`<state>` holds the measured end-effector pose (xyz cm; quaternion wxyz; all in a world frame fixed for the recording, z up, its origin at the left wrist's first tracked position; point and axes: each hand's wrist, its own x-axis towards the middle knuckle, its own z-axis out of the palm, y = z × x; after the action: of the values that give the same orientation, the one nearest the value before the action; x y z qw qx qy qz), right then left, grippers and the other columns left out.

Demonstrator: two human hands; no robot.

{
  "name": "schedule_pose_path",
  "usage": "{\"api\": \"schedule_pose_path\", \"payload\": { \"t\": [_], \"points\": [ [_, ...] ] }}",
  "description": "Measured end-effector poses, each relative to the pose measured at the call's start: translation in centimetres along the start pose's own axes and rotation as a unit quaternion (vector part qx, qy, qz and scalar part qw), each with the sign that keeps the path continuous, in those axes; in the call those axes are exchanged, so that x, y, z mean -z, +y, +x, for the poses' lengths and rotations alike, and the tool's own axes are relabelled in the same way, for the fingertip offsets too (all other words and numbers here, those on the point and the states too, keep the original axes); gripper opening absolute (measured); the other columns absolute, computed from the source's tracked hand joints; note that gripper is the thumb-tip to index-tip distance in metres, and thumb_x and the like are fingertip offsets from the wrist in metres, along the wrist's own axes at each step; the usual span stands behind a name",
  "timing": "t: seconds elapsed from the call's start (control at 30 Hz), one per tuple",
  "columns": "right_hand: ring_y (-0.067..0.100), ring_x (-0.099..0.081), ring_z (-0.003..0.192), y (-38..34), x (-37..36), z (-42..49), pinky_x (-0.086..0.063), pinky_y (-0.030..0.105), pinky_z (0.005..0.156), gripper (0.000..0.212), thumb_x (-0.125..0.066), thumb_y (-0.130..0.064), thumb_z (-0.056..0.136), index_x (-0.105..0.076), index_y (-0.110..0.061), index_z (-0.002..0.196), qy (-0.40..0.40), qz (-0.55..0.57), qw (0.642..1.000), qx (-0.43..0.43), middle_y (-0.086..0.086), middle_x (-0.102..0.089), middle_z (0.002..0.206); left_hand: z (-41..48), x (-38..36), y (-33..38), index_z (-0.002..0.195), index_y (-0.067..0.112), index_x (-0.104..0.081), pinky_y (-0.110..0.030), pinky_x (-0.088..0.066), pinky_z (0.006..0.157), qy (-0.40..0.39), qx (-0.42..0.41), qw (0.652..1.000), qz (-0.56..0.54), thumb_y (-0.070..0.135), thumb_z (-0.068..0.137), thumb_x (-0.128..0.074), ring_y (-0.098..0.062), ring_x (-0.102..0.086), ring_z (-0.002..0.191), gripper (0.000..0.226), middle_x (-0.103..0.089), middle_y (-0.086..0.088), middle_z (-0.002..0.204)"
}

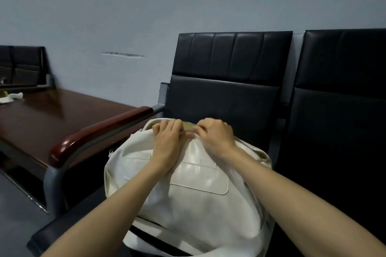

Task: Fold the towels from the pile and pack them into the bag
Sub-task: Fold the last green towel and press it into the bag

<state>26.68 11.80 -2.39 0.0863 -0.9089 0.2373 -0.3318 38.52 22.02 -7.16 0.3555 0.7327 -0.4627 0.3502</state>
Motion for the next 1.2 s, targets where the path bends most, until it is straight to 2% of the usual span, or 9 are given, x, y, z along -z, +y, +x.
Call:
{"api": "schedule_pose_path", "payload": {
  "t": [0.23, 0.37, 0.5, 0.6, 0.73, 0.83, 0.97, 1.1, 1.2],
  "points": [
    [0.021, -0.055, 0.108, 3.2, -0.4, -3.0, -0.043, 0.040, 0.091, 0.034, -0.032, -0.036, 0.103, -0.059, -0.026, 0.121, -0.160, -0.073, 0.984, 0.011, -0.004, -0.058, 0.119, -0.9, -0.8, 0.3, 0.107, 0.009, -0.054, -0.036, -0.024, 0.100, -0.082, 0.133, 0.988, -0.006, 0.041, 0.076, -0.076, -0.030, -0.037, 0.113, 0.049, -0.046, -0.012, 0.121],
    [0.020, -0.042, 0.130, 6.2, 1.2, -4.8, -0.019, 0.043, 0.113, 0.044, -0.022, -0.044, 0.103, -0.043, -0.027, 0.137, -0.250, -0.117, 0.961, 0.004, -0.005, -0.048, 0.139, -1.0, 0.6, 0.5, 0.113, 0.007, -0.058, -0.043, -0.025, 0.105, -0.091, 0.068, 0.993, 0.036, 0.024, 0.078, -0.075, -0.036, -0.041, 0.121, 0.042, -0.048, -0.016, 0.127],
    [0.016, -0.055, 0.107, 6.5, 1.2, -7.0, -0.032, 0.033, 0.098, 0.050, -0.021, -0.053, 0.098, -0.060, -0.025, 0.114, -0.133, -0.189, 0.972, 0.048, -0.007, -0.064, 0.113, -3.0, 3.0, 2.8, 0.131, 0.010, -0.050, -0.040, -0.011, 0.113, -0.078, 0.082, 0.993, 0.036, 0.045, 0.095, -0.042, -0.034, -0.029, 0.135, 0.051, -0.037, -0.016, 0.144],
    [0.018, -0.053, 0.105, 5.7, 1.7, -7.0, -0.037, 0.034, 0.092, 0.041, -0.035, -0.046, 0.100, -0.062, -0.020, 0.118, -0.076, -0.193, 0.978, 0.029, -0.003, -0.064, 0.112, -5.0, 4.0, 4.4, 0.151, 0.021, -0.026, -0.039, 0.006, 0.118, -0.270, 0.077, 0.959, 0.028, 0.066, 0.092, -0.013, -0.019, -0.005, 0.147, 0.075, -0.014, 0.000, 0.160],
    [0.020, -0.048, 0.113, 5.7, 2.2, -6.8, -0.038, 0.034, 0.096, 0.041, -0.037, -0.043, 0.100, -0.057, -0.020, 0.129, -0.105, -0.181, 0.977, -0.026, -0.001, -0.058, 0.123, -4.0, 3.5, 4.4, 0.153, 0.023, -0.018, -0.042, 0.003, 0.120, -0.400, 0.119, 0.909, -0.007, 0.060, 0.097, -0.017, -0.014, 0.000, 0.149, 0.067, -0.009, 0.003, 0.161],
    [0.019, -0.043, 0.121, 4.9, 2.2, -6.6, -0.037, 0.032, 0.100, 0.038, -0.041, -0.034, 0.101, -0.049, -0.022, 0.136, -0.121, -0.090, 0.988, -0.028, -0.002, -0.049, 0.133, -3.8, 3.7, 4.7, 0.148, 0.023, -0.032, -0.043, -0.015, 0.120, -0.359, 0.131, 0.918, -0.103, 0.052, 0.100, -0.029, -0.017, -0.021, 0.145, 0.056, -0.027, 0.003, 0.156],
    [0.015, -0.041, 0.123, 0.3, 1.2, -4.2, -0.034, 0.027, 0.101, 0.036, -0.046, -0.028, 0.099, -0.052, -0.023, 0.134, -0.095, 0.033, 0.994, 0.039, -0.004, -0.049, 0.131, -3.5, 5.4, 2.5, 0.113, 0.015, -0.061, -0.032, -0.049, 0.093, -0.123, 0.220, 0.916, -0.311, 0.013, 0.096, -0.053, -0.014, -0.059, 0.102, 0.019, -0.061, 0.000, 0.115],
    [0.015, -0.027, 0.139, -5.1, -0.9, -1.4, -0.020, 0.035, 0.113, 0.047, -0.045, -0.040, 0.099, -0.043, -0.025, 0.143, -0.134, 0.041, 0.985, 0.097, -0.004, -0.041, 0.145, -0.8, 6.3, -3.9, 0.107, 0.006, -0.066, -0.035, -0.042, 0.095, 0.006, 0.257, 0.957, -0.133, -0.002, 0.088, -0.052, -0.030, -0.054, 0.108, 0.025, -0.058, -0.010, 0.110],
    [0.020, 0.000, 0.148, -6.7, -2.6, -0.1, 0.000, 0.051, 0.119, 0.069, -0.043, -0.058, 0.093, -0.021, -0.030, 0.151, -0.227, -0.063, 0.966, 0.108, -0.001, -0.016, 0.159, 0.9, 6.2, -8.8, 0.125, 0.004, -0.055, -0.040, -0.037, 0.099, -0.114, 0.394, 0.911, -0.049, 0.021, 0.095, -0.048, -0.036, -0.044, 0.120, 0.035, -0.051, -0.018, 0.128]
  ]
}}
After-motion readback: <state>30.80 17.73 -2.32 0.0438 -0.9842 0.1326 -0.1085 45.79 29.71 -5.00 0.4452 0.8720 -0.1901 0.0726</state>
